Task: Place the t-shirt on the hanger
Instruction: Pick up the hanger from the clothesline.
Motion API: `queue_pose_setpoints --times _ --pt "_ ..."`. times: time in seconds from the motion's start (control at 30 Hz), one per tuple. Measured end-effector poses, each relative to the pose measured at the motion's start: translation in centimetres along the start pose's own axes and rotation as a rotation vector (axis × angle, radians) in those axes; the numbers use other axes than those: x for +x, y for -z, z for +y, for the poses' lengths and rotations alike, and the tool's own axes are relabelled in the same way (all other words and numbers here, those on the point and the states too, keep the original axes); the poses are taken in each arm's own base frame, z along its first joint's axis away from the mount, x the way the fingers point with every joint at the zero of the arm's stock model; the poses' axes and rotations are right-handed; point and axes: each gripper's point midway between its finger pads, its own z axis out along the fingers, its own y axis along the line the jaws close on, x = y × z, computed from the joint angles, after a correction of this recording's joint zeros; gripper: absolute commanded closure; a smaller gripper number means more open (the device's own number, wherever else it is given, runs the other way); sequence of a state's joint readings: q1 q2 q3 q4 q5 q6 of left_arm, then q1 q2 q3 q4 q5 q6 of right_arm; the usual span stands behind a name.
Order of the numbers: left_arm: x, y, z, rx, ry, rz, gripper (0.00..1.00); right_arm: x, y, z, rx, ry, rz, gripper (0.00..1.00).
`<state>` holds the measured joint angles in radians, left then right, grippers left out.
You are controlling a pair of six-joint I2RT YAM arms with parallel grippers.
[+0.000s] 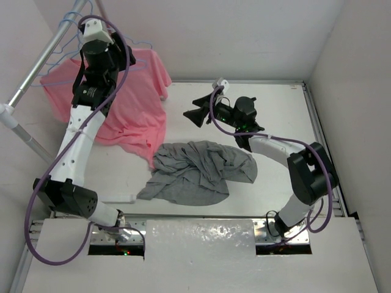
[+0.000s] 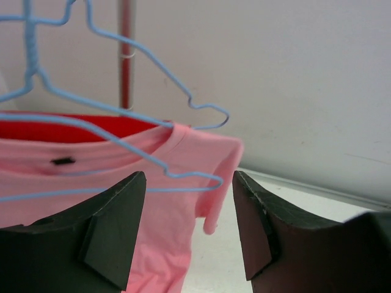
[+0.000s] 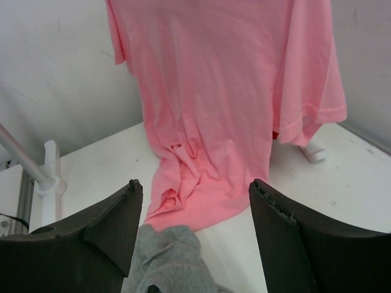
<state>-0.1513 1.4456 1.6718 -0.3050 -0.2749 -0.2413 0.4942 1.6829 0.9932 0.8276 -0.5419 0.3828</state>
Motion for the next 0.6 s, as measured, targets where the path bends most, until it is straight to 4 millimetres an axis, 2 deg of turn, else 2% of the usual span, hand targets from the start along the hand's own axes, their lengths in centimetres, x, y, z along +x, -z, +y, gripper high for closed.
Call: queue_pose_setpoints --times 0.13,0.3,0.43,0.6 --pt "-0.3 -1.9 -0.6 0.006 0.007 -0.01 0.49 -1.3 0.3 0.2 0.005 0.037 -0.021 0.32" --pt "1.5 -4.1 1.0 -0.04 0.004 0.03 0.56 -1.3 0.5 0.1 0.015 0.066 -0.008 0.32" --pt "2.1 -4.5 1.8 -0.053 0.008 0.051 0.57 -0.6 0.8 -0.1 0.024 0.078 0.02 0.32" --pt "2.2 -4.4 1.6 -0.034 0.013 0.055 0.57 0.5 1.1 -0.3 0.032 0.081 0.048 0.32"
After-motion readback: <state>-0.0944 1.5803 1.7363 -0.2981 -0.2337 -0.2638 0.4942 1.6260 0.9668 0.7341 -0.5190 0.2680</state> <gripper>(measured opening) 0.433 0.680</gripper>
